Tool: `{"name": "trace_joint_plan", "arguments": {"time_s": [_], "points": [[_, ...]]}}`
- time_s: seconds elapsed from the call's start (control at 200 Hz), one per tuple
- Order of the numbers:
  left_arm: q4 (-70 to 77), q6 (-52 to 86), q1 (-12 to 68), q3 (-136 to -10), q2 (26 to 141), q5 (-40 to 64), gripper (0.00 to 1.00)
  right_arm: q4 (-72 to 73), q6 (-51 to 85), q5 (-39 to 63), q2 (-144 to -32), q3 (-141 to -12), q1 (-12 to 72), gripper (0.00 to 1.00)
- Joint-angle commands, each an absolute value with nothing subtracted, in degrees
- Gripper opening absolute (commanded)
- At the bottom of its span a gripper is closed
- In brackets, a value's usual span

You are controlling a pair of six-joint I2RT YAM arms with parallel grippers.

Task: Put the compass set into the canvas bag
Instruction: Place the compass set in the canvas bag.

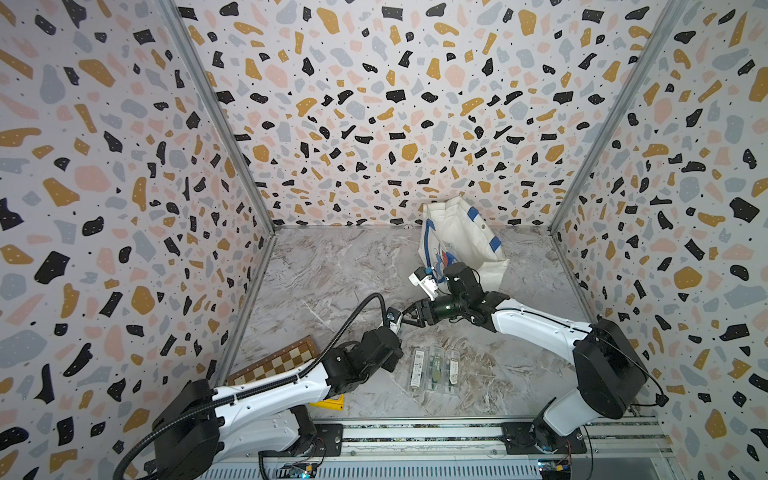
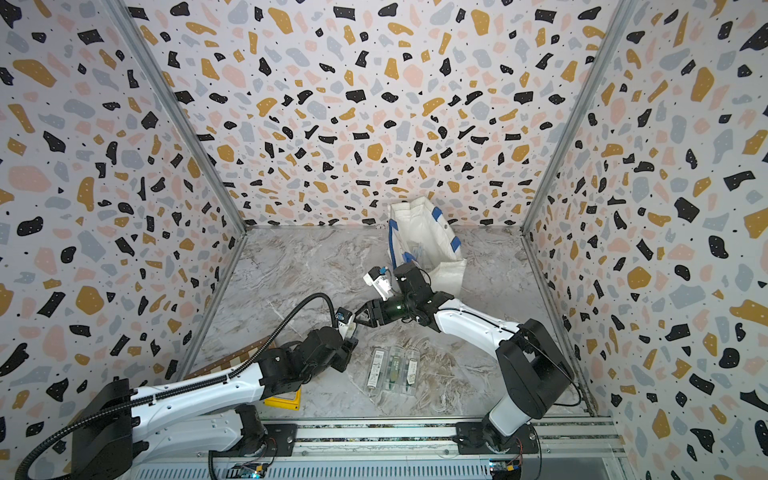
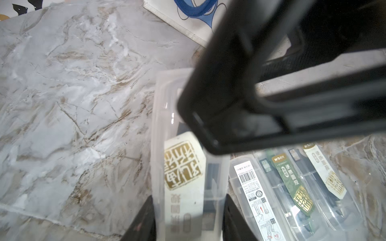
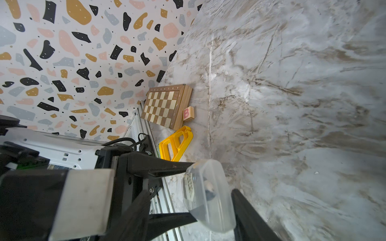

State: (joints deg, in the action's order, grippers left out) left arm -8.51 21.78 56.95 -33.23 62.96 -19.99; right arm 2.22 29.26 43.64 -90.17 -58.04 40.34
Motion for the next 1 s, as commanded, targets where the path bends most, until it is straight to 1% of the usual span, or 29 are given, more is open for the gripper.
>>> {"name": "trace_joint_plan", "arguments": {"time_s": [0.0, 0.255, 0.375, 0.446, 0.551, 0.611, 0.651, 0.716, 0.756, 0.841, 0.996], "points": [[-6.1, 21.5, 56.5, -35.1, 63.2, -19.9, 0.19, 3.9, 30.2, 46.9, -89.9, -57.7, 40.8, 0.56], [-6.9, 21.0, 56.4, -36.3, 63.5, -20.2, 0.19, 4.9, 30.3, 47.5, -92.1, -57.4, 41.2, 0.46], [-7.3, 21.1, 56.3, -36.5, 63.6, -20.5, 0.19, 5.2, 30.3, 47.5, -92.5, -57.5, 41.2, 0.39], [-7.7, 21.2, 56.3, -36.7, 63.6, -20.7, 0.22, 5.3, 30.3, 47.4, -92.5, -57.5, 41.2, 0.35], [-8.6, 21.7, 56.2, -36.7, 63.5, -21.4, 0.27, 5.1, 30.2, 45.6, -92.3, -57.5, 41.2, 0.26], [-9.3, 22.3, 56.2, -36.7, 63.3, -21.8, 0.34, 5.0, 30.2, 44.7, -92.2, -57.7, 41.2, 0.21], [-9.8, 22.7, 56.2, -36.6, 63.1, -21.8, 0.43, 5.0, 30.2, 44.5, -92.2, -57.7, 41.2, 0.20], [-11.2, 23.6, 56.2, -36.5, 62.6, -22.2, 0.62, 4.8, 30.0, 44.2, -92.2, -58.0, 41.2, 0.17], [-12.1, 23.9, 56.2, -36.3, 62.0, -22.0, 0.69, 4.3, 29.8, 43.8, -92.1, -58.5, 41.2, 0.14], [-13.7, 24.3, 56.2, -35.6, 60.4, -21.5, 0.77, 2.9, 28.9, 42.5, -91.8, -59.7, 41.2, 0.12], [-16.6, 25.7, 56.2, -34.7, 56.5, -20.5, 0.79, 0.1, 27.4, 38.1, -90.8, -64.2, 41.2, 0.06]]}}
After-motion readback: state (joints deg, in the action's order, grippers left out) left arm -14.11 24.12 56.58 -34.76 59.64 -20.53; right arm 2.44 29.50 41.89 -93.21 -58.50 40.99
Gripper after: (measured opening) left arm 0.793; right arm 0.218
